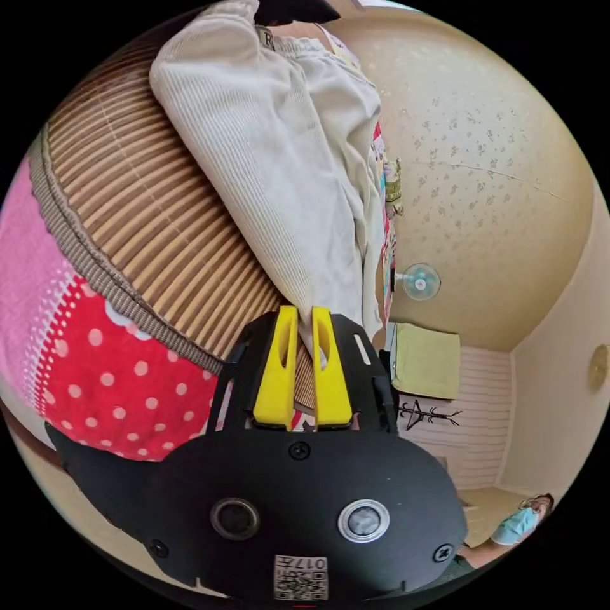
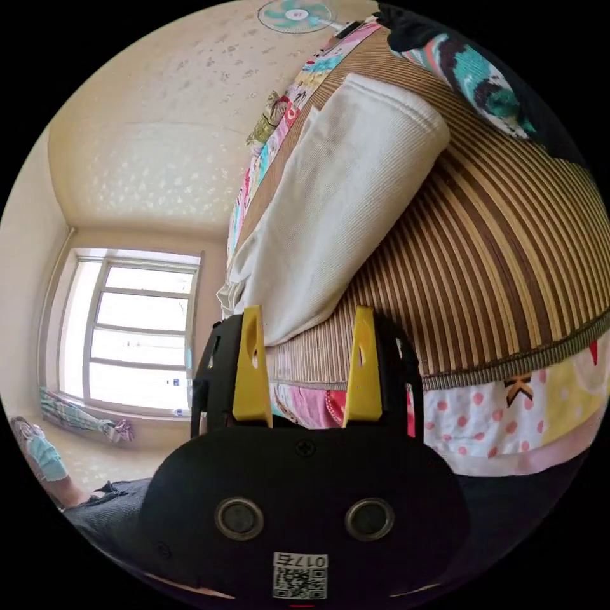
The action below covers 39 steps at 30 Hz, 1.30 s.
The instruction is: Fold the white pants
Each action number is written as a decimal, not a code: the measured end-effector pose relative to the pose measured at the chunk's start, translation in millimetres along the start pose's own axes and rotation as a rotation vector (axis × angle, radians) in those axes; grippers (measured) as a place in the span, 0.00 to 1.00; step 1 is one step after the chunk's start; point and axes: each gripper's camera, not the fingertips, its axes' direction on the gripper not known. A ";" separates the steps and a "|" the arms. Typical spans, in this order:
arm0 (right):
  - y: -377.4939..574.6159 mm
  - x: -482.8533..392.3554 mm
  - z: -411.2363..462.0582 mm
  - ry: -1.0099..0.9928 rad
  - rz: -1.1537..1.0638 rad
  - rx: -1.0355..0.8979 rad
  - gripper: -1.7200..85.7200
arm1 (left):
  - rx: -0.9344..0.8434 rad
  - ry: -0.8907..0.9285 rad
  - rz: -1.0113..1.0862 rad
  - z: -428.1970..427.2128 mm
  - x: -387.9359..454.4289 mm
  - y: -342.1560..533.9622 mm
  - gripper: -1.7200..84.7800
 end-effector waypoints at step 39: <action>-12.9 -140.0 -72.1 0.513 -0.327 0.030 0.14 | 0.705 -0.222 -0.043 -233.3 -51.2 174.1 0.12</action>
